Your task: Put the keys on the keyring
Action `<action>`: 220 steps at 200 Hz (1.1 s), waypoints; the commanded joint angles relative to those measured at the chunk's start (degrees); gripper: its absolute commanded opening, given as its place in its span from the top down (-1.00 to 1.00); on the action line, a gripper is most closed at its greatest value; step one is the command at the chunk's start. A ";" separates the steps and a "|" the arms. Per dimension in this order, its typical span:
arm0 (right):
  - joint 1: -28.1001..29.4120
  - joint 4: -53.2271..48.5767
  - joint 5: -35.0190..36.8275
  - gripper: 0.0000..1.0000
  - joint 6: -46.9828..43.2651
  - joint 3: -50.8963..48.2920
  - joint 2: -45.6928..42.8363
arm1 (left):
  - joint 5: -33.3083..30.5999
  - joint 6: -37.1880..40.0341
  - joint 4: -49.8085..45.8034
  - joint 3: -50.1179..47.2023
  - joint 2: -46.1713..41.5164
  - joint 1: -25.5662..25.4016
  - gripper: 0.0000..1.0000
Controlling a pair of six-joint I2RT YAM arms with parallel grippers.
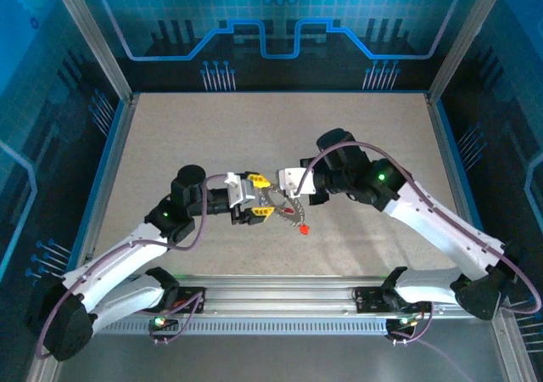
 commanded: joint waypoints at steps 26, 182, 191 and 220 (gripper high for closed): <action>2.52 -10.22 16.63 1.00 -16.90 7.89 6.23 | -14.69 -3.74 -2.86 0.25 -4.01 -0.14 -0.66; 4.99 -12.86 31.64 1.00 -23.00 9.45 10.19 | -43.43 -27.90 -3.91 -4.00 -7.69 13.02 -0.98; 5.20 -13.59 31.34 1.00 -22.20 9.72 10.48 | -44.06 -27.94 -4.31 -4.03 -7.92 13.27 -0.98; 4.96 -19.55 25.00 1.00 -16.20 13.34 12.04 | -46.16 -30.27 -5.32 -4.73 -9.64 13.38 -0.98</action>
